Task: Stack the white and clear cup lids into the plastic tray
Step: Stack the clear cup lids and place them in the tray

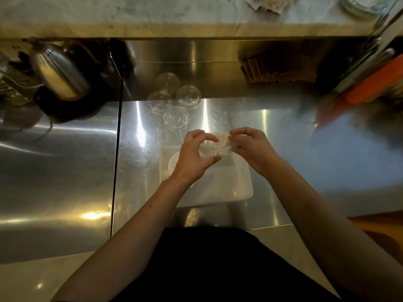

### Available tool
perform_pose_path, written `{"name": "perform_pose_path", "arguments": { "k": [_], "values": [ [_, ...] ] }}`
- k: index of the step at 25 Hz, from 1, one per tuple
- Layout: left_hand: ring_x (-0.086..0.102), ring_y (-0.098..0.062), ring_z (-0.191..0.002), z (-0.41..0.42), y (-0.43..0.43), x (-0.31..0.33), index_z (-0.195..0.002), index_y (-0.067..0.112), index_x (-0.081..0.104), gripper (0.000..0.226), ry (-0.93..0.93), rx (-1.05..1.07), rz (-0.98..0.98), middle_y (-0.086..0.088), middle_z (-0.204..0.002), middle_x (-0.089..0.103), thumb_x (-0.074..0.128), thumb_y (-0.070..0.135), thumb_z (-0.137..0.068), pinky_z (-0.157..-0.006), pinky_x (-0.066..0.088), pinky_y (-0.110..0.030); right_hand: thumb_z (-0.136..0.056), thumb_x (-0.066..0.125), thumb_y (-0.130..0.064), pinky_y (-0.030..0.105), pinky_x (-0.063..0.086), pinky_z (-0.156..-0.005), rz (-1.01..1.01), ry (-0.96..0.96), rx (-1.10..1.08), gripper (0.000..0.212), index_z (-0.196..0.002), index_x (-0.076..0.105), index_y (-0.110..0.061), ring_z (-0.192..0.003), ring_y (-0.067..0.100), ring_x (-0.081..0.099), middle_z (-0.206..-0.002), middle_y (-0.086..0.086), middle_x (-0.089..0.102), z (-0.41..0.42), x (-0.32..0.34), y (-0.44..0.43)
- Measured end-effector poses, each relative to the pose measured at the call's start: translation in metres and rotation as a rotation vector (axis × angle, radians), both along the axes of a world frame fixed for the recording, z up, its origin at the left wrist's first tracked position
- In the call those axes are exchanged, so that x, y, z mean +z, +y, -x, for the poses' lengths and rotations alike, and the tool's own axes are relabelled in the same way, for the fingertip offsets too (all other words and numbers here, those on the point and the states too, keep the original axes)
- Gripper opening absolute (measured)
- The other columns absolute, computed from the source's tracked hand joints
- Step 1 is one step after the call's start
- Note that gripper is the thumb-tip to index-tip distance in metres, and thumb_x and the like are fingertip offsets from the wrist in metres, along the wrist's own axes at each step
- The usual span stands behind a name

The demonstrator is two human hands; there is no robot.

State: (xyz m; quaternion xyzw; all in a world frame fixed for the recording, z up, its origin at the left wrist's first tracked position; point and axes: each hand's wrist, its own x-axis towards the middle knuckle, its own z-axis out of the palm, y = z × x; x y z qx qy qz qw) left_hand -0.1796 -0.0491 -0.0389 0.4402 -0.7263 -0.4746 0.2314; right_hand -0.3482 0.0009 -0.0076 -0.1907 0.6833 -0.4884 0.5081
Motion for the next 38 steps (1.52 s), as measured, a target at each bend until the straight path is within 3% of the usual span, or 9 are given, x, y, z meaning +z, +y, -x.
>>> {"name": "perform_pose_path", "arguments": {
  "k": [4,8,12,16,21,26,29,34,38],
  "values": [
    [0.045,-0.01,-0.124,0.001,0.015,-0.006,-0.118,0.036,0.057,0.059,-0.05,-0.041,-0.077,0.002,-0.139,0.043,0.086,0.032,-0.067,-0.105,0.039,-0.024,-0.083,0.065,0.004,0.038,0.058,-0.086,-0.034,0.118,-0.002,0.026,-0.107,0.065,-0.002,-0.092,0.03,0.068,-0.102,0.022,0.067,0.007,-0.012,0.009],
    [0.049,-0.017,-0.123,0.007,0.031,-0.012,-0.129,0.026,0.052,0.06,-0.088,-0.012,-0.095,0.0,-0.135,0.05,0.079,0.03,-0.076,-0.108,0.042,-0.039,-0.082,0.066,0.0,0.029,0.057,-0.075,-0.075,0.325,0.087,0.023,-0.101,0.067,-0.013,-0.091,0.019,0.067,-0.103,0.011,0.067,0.009,-0.026,0.016],
    [0.053,-0.02,-0.122,0.014,0.051,-0.015,-0.137,0.025,0.041,0.063,-0.103,0.037,-0.282,-0.002,-0.137,0.051,0.07,0.029,-0.082,-0.106,0.045,-0.041,-0.086,0.063,0.0,0.017,0.048,-0.066,-0.139,0.517,0.186,0.025,-0.102,0.067,-0.02,-0.089,0.011,0.063,-0.108,0.002,0.066,0.007,-0.038,0.017],
    [0.055,-0.019,-0.118,0.017,0.055,-0.018,-0.139,0.025,0.037,0.062,-0.074,0.123,-0.442,0.0,-0.135,0.053,0.066,0.022,-0.084,-0.104,0.046,-0.04,-0.09,0.054,0.002,0.023,0.047,-0.084,-0.127,0.778,0.375,0.029,-0.112,0.065,-0.015,-0.103,0.017,0.062,-0.12,0.007,0.065,0.0,-0.044,0.018],
    [0.05,-0.016,-0.111,0.028,0.06,-0.016,-0.128,0.025,0.037,0.044,-0.091,0.147,-0.567,0.008,-0.118,0.049,0.051,0.005,-0.092,-0.086,0.036,-0.027,-0.089,0.048,0.004,0.03,0.047,-0.076,-0.209,1.026,0.674,0.04,-0.125,0.053,-0.013,-0.099,0.027,0.059,-0.12,0.014,0.06,-0.009,-0.048,0.004],
    [0.052,-0.022,-0.12,0.038,0.061,-0.025,-0.143,0.012,0.034,0.056,-0.101,0.186,-0.61,0.004,-0.126,0.05,0.045,-0.001,-0.09,-0.087,0.037,-0.027,-0.089,0.054,0.003,0.03,0.047,-0.077,-0.294,1.039,0.858,0.044,-0.131,0.049,-0.006,-0.104,0.027,0.059,-0.125,0.015,0.057,-0.012,-0.054,-0.011],
    [0.044,-0.015,-0.11,0.039,0.06,-0.025,-0.147,0.012,0.028,0.057,-0.082,0.225,-0.696,0.001,-0.131,0.046,0.043,-0.001,-0.094,-0.087,0.035,-0.025,-0.091,0.055,0.0,0.031,0.048,-0.085,-0.349,1.034,0.928,0.042,-0.133,0.049,-0.006,-0.108,0.027,0.059,-0.127,0.015,0.057,-0.014,-0.061,-0.016],
    [0.054,-0.024,-0.114,0.041,0.057,-0.036,-0.136,0.011,0.04,0.053,-0.095,0.242,-0.702,-0.001,-0.121,0.054,0.048,-0.005,-0.087,-0.071,0.043,-0.023,-0.092,0.051,0.0,0.029,0.046,-0.084,-0.379,0.997,0.915,0.039,-0.131,0.052,-0.006,-0.109,0.027,0.059,-0.127,0.016,0.058,-0.012,-0.067,-0.023],
    [0.051,-0.023,-0.114,0.042,0.055,-0.04,-0.141,0.008,0.031,0.059,-0.112,0.243,-0.716,-0.01,-0.135,0.05,0.05,0.0,-0.086,-0.087,0.043,-0.03,-0.093,0.051,-0.002,0.032,0.05,-0.091,-0.417,0.931,0.894,0.039,-0.131,0.054,-0.008,-0.112,0.027,0.058,-0.131,0.014,0.055,-0.011,-0.072,-0.028]
  ]
}}
